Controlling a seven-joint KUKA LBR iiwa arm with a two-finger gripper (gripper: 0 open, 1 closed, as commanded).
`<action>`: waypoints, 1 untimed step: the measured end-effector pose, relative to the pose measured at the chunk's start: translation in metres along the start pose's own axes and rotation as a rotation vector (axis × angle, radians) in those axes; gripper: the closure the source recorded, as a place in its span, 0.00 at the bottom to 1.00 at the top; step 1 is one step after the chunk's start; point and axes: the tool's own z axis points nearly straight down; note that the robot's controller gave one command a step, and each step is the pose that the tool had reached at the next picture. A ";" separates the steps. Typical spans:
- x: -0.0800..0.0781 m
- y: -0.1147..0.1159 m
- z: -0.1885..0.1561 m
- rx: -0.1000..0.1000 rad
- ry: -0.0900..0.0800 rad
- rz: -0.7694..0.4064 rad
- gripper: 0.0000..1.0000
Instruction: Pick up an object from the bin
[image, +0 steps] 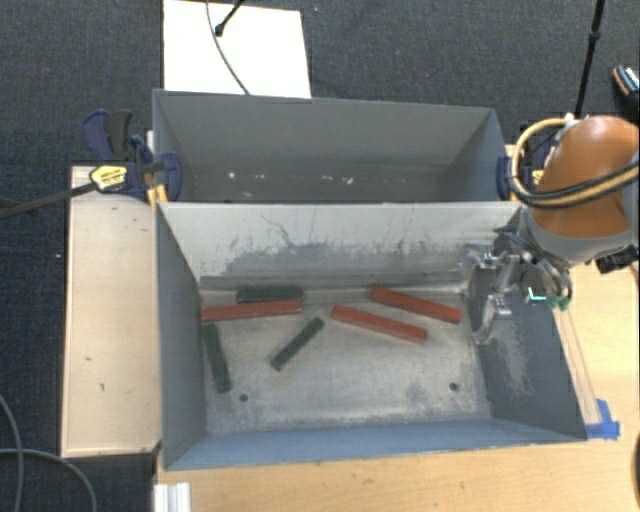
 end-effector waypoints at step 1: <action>-0.014 0.010 -0.062 0.001 -0.014 0.083 0.00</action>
Offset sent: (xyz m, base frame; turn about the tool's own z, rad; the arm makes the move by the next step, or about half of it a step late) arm 0.0120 0.0090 0.0580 0.0835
